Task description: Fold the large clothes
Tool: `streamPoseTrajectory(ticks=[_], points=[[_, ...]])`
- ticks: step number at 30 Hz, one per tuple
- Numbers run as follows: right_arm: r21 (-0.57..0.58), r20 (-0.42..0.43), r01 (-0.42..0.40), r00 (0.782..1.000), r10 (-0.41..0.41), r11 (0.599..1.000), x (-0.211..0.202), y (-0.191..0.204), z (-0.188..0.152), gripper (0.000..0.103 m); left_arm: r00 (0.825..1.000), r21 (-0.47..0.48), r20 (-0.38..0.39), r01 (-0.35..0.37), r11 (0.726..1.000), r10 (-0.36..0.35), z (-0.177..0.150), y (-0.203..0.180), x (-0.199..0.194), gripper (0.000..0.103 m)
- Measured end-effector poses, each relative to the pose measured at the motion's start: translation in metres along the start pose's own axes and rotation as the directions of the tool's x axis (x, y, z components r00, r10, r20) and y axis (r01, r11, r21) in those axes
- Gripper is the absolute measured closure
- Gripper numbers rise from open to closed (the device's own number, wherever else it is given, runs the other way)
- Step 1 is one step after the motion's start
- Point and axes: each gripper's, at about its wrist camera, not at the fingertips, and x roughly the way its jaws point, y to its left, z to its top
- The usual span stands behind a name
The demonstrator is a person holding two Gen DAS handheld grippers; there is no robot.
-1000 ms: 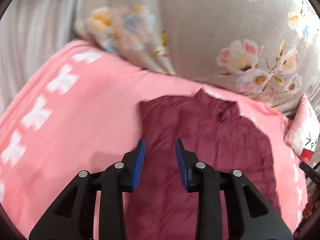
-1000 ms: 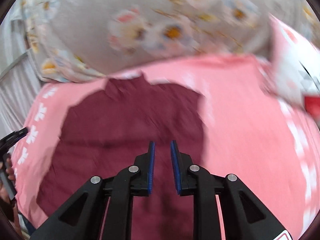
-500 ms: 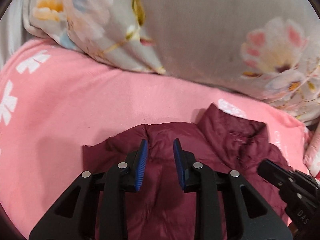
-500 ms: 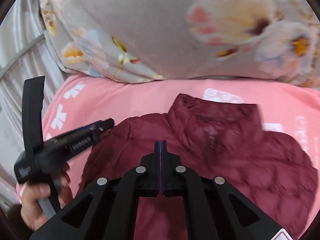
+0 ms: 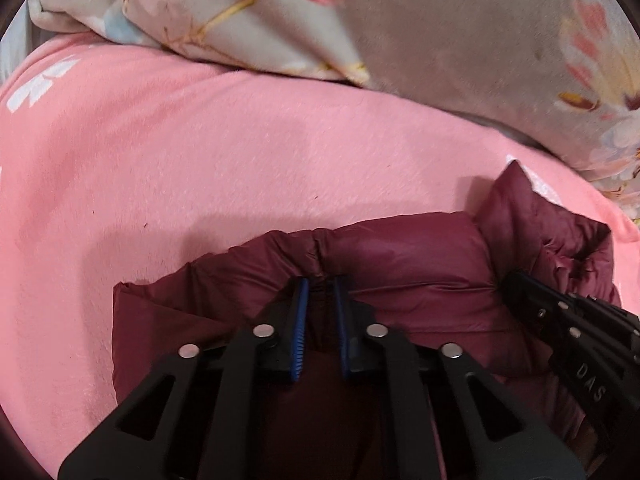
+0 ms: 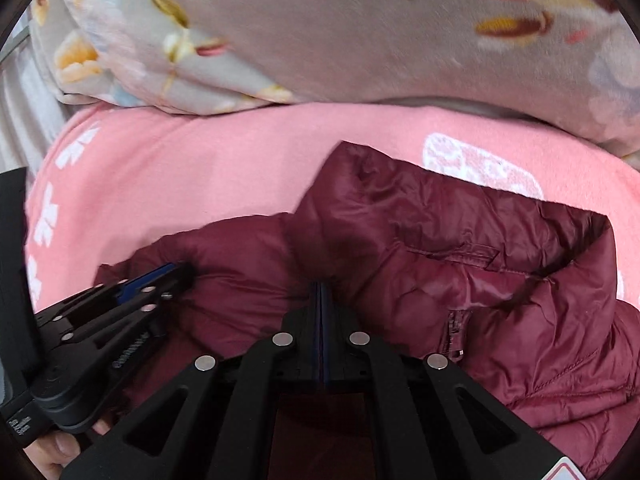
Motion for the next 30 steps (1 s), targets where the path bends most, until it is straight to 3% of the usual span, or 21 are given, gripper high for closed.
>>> streamPoseTrajectory(ticks=[3, 7, 9, 12, 14, 16, 18, 21, 23, 26, 30], points=[[0.016, -0.006, 0.023, 1.0, -0.023, 1.0, 0.009, -0.009, 0.001, 0.103, 1.0, 0.016, 0.006, -0.014, 1.0, 0.014, -0.002, -0.001, 0.003, 0.094], [0.096, -0.009, -0.031, 0.999, 0.032, 0.995, 0.013, -0.03, -0.001, 0.103, 1.0, 0.031, 0.015, -0.028, 0.999, 0.027, -0.004, -0.003, 0.004, 0.093], [0.116, -0.015, -0.009, 1.0, 0.011, 0.993, 0.004, -0.033, -0.001, 0.103, 1.0, 0.019, 0.006, -0.021, 1.0, 0.021, -0.002, -0.001, 0.003, 0.093], [0.083, 0.079, 0.081, 0.993, -0.088, 0.993, -0.058, -0.042, -0.01, 0.103, 1.0, -0.013, -0.009, -0.016, 1.0, 0.016, 0.001, 0.004, -0.012, 0.094], [0.075, 0.149, 0.14, 0.977, -0.15, 0.987, -0.1, -0.062, -0.024, 0.103, 0.999, 0.014, 0.036, 0.02, 1.0, -0.021, 0.003, -0.004, -0.036, 0.094], [0.109, 0.178, 0.161, 0.968, -0.179, 0.981, -0.131, -0.094, -0.04, 0.103, 0.993, 0.076, 0.086, 0.079, 0.994, -0.086, 0.005, -0.028, -0.067, 0.094], [0.157, 0.17, 0.163, 0.967, -0.189, 0.974, -0.148, -0.126, -0.055, 0.103, 0.975, 0.159, 0.122, 0.165, 0.973, -0.186, 0.006, -0.069, -0.094, 0.09], [0.25, 0.136, 0.156, 0.972, -0.194, 0.956, -0.153, -0.178, -0.072, 0.101, 0.943, 0.236, 0.081, 0.296, 0.926, -0.322, 0.005, -0.127, -0.107, 0.087], [0.294, 0.127, 0.099, 0.982, -0.142, 0.951, -0.149, -0.197, -0.079, 0.101, 0.928, 0.272, 0.034, 0.35, 0.897, -0.372, 0.001, -0.17, -0.099, 0.087], [0.302, 0.124, 0.066, 0.986, -0.108, 0.951, -0.138, -0.206, -0.084, 0.101, 0.935, 0.31, 0.007, 0.335, 0.89, -0.354, -0.009, -0.216, -0.078, 0.087], [0.286, 0.103, 0.036, 0.992, -0.068, 0.958, -0.113, -0.205, -0.081, 0.101, 0.951, 0.313, -0.054, 0.305, 0.9, -0.304, -0.016, -0.247, -0.035, 0.087]])
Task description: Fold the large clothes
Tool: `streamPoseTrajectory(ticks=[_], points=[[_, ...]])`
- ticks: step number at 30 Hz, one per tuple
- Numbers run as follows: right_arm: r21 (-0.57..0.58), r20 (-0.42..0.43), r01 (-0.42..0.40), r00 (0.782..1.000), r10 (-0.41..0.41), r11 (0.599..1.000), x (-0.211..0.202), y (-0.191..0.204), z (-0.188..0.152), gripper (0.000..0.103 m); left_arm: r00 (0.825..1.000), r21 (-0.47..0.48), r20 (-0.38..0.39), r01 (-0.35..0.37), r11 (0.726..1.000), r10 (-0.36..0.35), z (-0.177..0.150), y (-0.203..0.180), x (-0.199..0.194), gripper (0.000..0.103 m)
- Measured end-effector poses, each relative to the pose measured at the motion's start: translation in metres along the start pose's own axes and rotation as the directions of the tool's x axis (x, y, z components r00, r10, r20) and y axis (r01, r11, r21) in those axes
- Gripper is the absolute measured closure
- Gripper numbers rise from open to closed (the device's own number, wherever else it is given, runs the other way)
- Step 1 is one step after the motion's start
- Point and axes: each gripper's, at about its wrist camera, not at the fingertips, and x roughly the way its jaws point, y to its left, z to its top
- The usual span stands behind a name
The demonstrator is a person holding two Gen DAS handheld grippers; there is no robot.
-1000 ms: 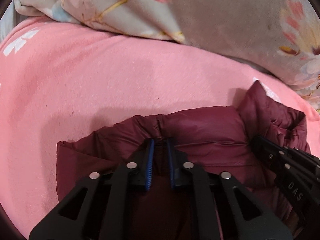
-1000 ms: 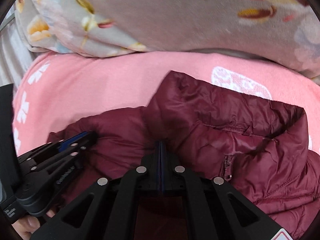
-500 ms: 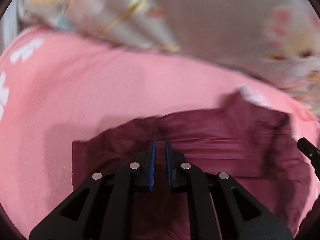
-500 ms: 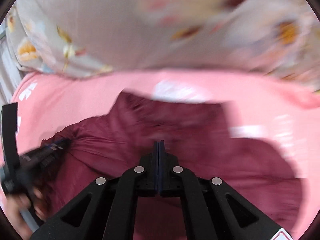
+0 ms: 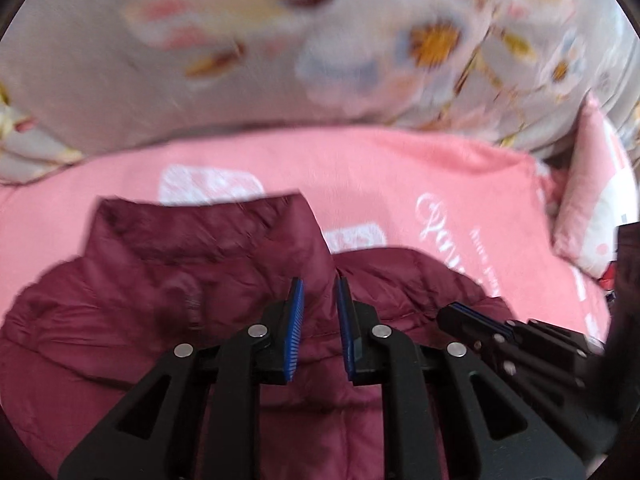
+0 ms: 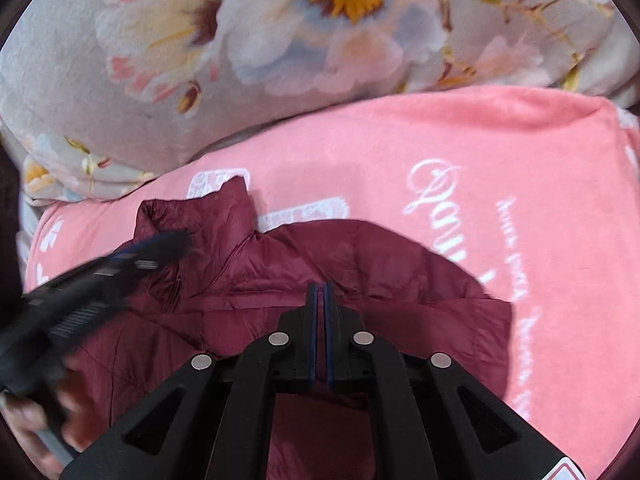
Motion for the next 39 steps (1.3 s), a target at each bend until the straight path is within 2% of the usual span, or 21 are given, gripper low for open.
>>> streamPoseTrajectory(ticks=[5, 8, 10, 15, 19, 21, 23, 25, 27, 28, 30, 32, 35, 39], points=[[0.014, -0.033, 0.046, 0.998, -0.046, 0.999, 0.019, -0.012, -0.006, 0.103, 0.996, -0.019, -0.055, -0.068, 0.998, 0.066, -0.01, -0.001, 0.033, 0.087], [0.041, -0.045, 0.061, 0.997, -0.059, 0.997, 0.025, -0.027, -0.011, 0.103, 0.995, -0.038, -0.068, -0.078, 0.996, 0.075, -0.015, 0.01, 0.043, 0.086], [0.057, -0.042, 0.075, 0.996, -0.073, 0.996, 0.028, -0.04, -0.014, 0.103, 0.996, -0.051, -0.064, -0.067, 0.996, 0.063, -0.017, 0.015, 0.046, 0.086], [0.109, -0.025, 0.052, 0.998, -0.05, 0.993, 0.031, -0.059, -0.021, 0.103, 0.999, -0.087, -0.027, -0.021, 0.996, 0.019, -0.023, 0.029, 0.046, 0.087], [0.089, -0.012, 0.105, 0.994, -0.104, 0.991, 0.025, -0.052, -0.022, 0.103, 1.0, -0.142, -0.012, -0.001, 0.99, -0.001, -0.024, 0.038, 0.035, 0.091], [0.072, 0.03, 0.166, 0.985, -0.169, 0.983, -0.005, -0.045, -0.023, 0.103, 1.0, -0.162, 0.016, -0.005, 0.987, 0.008, -0.022, 0.045, 0.007, 0.091], [0.038, 0.095, 0.175, 0.979, -0.178, 0.984, -0.043, -0.039, -0.028, 0.102, 0.994, -0.119, 0.104, -0.005, 0.993, 0.018, -0.021, 0.051, -0.047, 0.089], [-0.018, 0.158, 0.188, 0.97, -0.183, 0.982, -0.097, -0.036, -0.045, 0.1, 0.985, -0.076, 0.166, -0.032, 0.997, 0.044, -0.027, 0.053, -0.096, 0.076], [-0.05, 0.181, 0.179, 0.969, -0.167, 0.983, -0.142, -0.038, -0.068, 0.091, 0.978, -0.045, 0.193, -0.068, 0.997, 0.076, -0.042, 0.061, -0.144, 0.046], [-0.058, 0.185, 0.173, 0.97, -0.16, 0.983, -0.158, -0.042, -0.08, 0.089, 0.977, -0.04, 0.193, -0.088, 0.995, 0.094, -0.054, 0.07, -0.167, 0.039], [-0.068, 0.187, 0.165, 0.971, -0.15, 0.984, -0.193, -0.05, -0.112, 0.07, 0.973, -0.037, 0.191, -0.126, 0.991, 0.13, -0.083, 0.088, -0.211, 0.023], [-0.061, 0.178, 0.16, 0.973, -0.147, 0.985, -0.227, -0.06, -0.155, 0.057, 0.967, -0.048, 0.184, -0.172, 0.984, 0.178, -0.115, 0.105, -0.245, 0.015], [-0.054, 0.139, 0.168, 0.977, -0.159, 0.984, -0.254, -0.068, -0.212, 0.052, 0.963, -0.109, 0.131, -0.222, 0.969, 0.236, -0.184, 0.139, -0.293, 0.015], [0.018, 0.073, 0.142, 0.987, -0.143, 0.99, -0.264, -0.078, -0.271, 0.048, 0.97, -0.213, 0.039, -0.225, 0.951, 0.239, -0.262, 0.172, -0.317, 0.015]])
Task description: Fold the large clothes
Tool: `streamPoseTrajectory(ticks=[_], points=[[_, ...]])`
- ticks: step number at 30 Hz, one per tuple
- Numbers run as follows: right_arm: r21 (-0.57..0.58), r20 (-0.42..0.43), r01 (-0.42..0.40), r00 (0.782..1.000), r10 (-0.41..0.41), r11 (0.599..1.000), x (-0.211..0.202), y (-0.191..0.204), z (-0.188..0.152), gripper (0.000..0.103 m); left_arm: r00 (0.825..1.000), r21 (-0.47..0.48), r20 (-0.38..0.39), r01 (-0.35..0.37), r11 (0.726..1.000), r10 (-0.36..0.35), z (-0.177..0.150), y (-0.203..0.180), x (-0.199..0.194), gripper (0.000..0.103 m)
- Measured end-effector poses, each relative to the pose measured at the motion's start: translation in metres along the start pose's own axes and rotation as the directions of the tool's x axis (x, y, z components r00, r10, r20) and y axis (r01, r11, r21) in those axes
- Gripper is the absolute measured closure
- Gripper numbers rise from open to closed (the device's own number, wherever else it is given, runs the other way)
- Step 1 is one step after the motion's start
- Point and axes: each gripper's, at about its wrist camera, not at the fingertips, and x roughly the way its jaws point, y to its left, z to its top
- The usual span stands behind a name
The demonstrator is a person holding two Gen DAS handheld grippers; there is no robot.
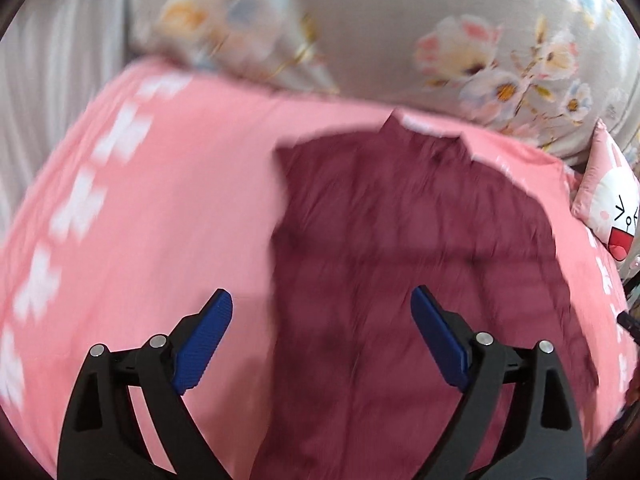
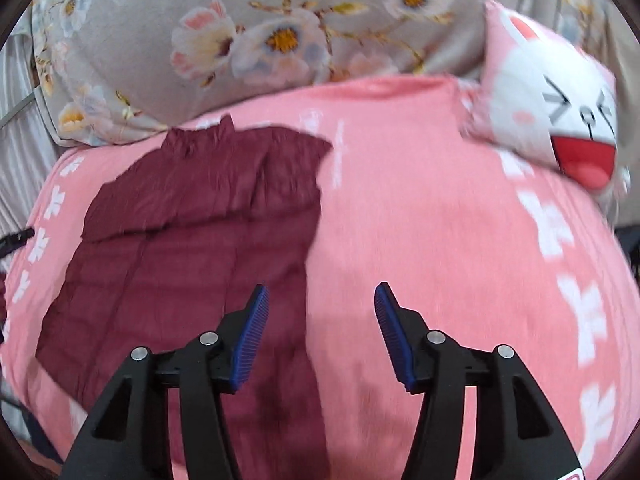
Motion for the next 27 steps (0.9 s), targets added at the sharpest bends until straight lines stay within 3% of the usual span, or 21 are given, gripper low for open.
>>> streamPoseTrajectory(ticks=[5, 8, 14, 16, 17, 19, 21, 23, 27], points=[[0.125, -0.059, -0.065, 0.996, 0.073, 0.99, 0.011, -0.012, -0.058, 0.047, 0.993, -0.135, -0.117, 0.009, 0.991, -0.025, -0.076, 0.039, 0.012, 0.015], [0.176, -0.095, -0.082, 0.991, 0.099, 0.981, 0.023, -0.014, -0.079, 0.047, 0.986, -0.182, -0.153, 0.042, 0.982, -0.07, -0.101, 0.044, 0.022, 0.015], [0.25, -0.094, -0.145, 0.98, 0.173, 0.957, 0.031, -0.011, -0.1, 0.047, 0.979, -0.227, -0.162, 0.086, 0.97, -0.124, -0.117, 0.043, 0.031, 0.017], [0.274, -0.084, -0.164, 0.977, 0.194, 0.948, 0.031, -0.01, -0.102, 0.046, 0.979, -0.229, -0.158, 0.094, 0.969, -0.132, -0.116, 0.041, 0.03, 0.028], [0.284, -0.08, -0.178, 0.975, 0.208, 0.942, 0.031, -0.01, -0.102, 0.05, 0.976, -0.235, -0.158, 0.108, 0.966, -0.147, -0.116, 0.04, 0.03, 0.039], [0.299, -0.075, -0.208, 0.968, 0.24, 0.931, 0.03, -0.01, -0.103, 0.064, 0.968, -0.246, -0.161, 0.148, 0.958, -0.19, -0.118, 0.04, 0.028, 0.055], [0.304, -0.061, -0.226, 0.965, 0.256, 0.925, 0.025, -0.009, -0.103, 0.083, 0.97, -0.234, -0.159, 0.146, 0.961, -0.186, -0.118, 0.037, 0.023, 0.078], [0.301, -0.046, -0.245, 0.962, 0.27, 0.922, 0.018, -0.008, -0.101, 0.093, 0.973, -0.216, -0.146, 0.143, 0.966, -0.176, -0.118, 0.035, 0.012, 0.092], [0.254, 0.016, -0.262, 0.964, 0.267, 0.931, -0.012, -0.001, -0.098, 0.098, 0.977, -0.195, -0.083, 0.177, 0.965, -0.196, -0.114, 0.032, -0.021, 0.097]])
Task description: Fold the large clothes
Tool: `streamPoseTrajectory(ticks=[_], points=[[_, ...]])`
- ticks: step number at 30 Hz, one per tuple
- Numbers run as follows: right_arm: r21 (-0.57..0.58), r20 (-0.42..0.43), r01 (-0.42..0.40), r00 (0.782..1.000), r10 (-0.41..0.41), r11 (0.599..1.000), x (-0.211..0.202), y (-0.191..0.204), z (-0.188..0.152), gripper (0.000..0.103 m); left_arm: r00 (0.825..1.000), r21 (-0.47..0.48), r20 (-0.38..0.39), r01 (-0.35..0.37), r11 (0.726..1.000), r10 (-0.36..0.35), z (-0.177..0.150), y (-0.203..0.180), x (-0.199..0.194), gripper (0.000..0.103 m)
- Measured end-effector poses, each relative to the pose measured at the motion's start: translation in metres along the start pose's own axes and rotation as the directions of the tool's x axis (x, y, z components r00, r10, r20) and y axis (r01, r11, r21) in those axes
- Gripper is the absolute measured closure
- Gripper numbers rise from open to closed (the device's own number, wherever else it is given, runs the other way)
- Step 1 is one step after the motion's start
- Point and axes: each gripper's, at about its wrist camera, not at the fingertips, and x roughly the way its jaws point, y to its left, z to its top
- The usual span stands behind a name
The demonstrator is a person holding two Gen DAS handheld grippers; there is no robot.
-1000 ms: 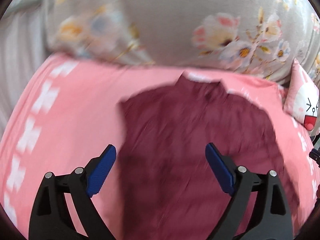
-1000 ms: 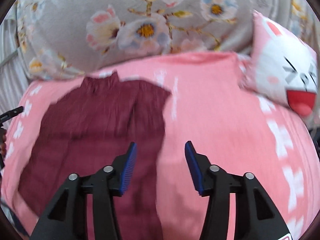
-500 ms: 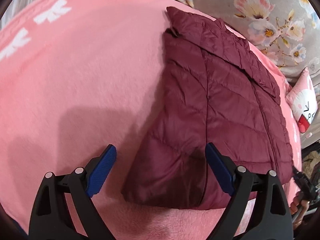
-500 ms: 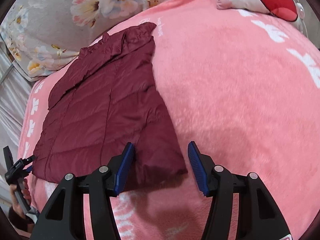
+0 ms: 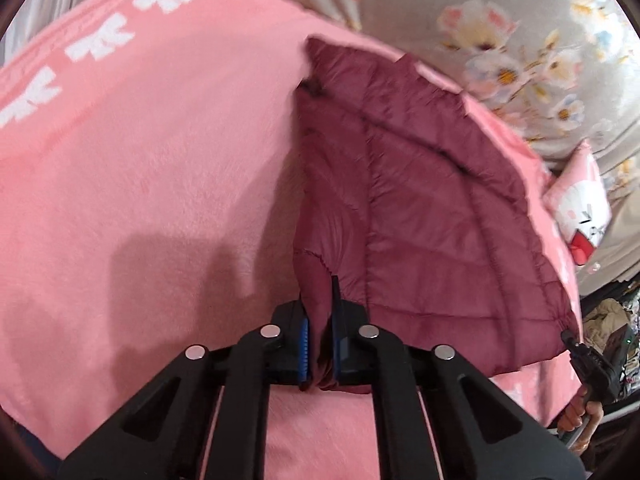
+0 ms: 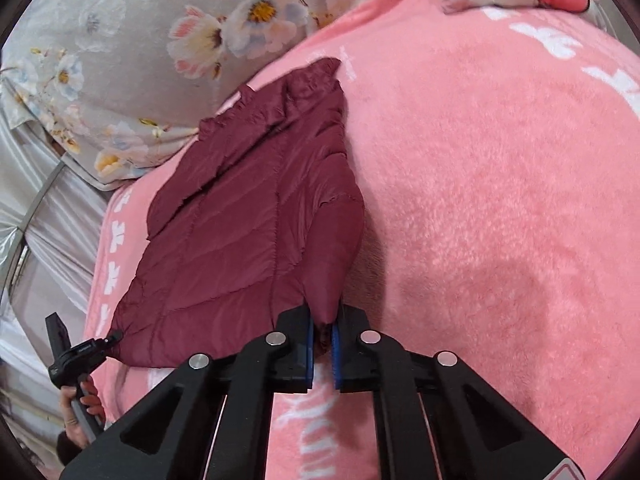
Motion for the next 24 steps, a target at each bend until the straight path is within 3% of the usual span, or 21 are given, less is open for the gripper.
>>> streamPoseTrajectory(ticks=[4, 10, 15, 17, 20, 22, 24], points=[[-0.056, 0.054, -0.015, 0.998, 0.018, 0.998, -0.036, 0.017, -0.003, 0.098, 0.995, 0.035, 0.094, 0.036, 0.999, -0.039, -0.007, -0.018, -0.053, 0.098], [-0.144, 0.193, -0.048, 0.978, 0.076, 0.988, -0.11, 0.043, -0.012, 0.098, 0.969, 0.037, 0.22, 0.11, 0.993, -0.116, -0.022, -0.029, -0.128, 0.098], [-0.205, 0.346, -0.078, 0.926, 0.147, 0.976, -0.174, 0.061, -0.008, 0.099, 0.918, 0.041, 0.366, 0.149, 0.988, -0.154, -0.025, -0.034, -0.195, 0.098], [-0.208, 0.397, -0.098, 0.901, 0.176, 0.973, -0.19, 0.066, 0.0, 0.099, 0.894, 0.058, 0.417, 0.157, 0.986, -0.166, -0.021, -0.039, -0.217, 0.098], [-0.205, 0.447, -0.14, 0.867, 0.22, 0.969, -0.199, 0.072, 0.018, 0.099, 0.873, 0.086, 0.458, 0.142, 0.986, -0.165, -0.007, -0.049, -0.229, 0.098], [-0.178, 0.445, -0.175, 0.863, 0.238, 0.968, -0.19, 0.074, 0.034, 0.099, 0.878, 0.093, 0.46, 0.105, 0.99, -0.136, 0.003, -0.055, -0.224, 0.098], [-0.149, 0.429, -0.18, 0.874, 0.227, 0.972, -0.173, 0.075, 0.05, 0.099, 0.895, 0.094, 0.435, 0.065, 0.993, -0.099, 0.023, -0.059, -0.202, 0.097]])
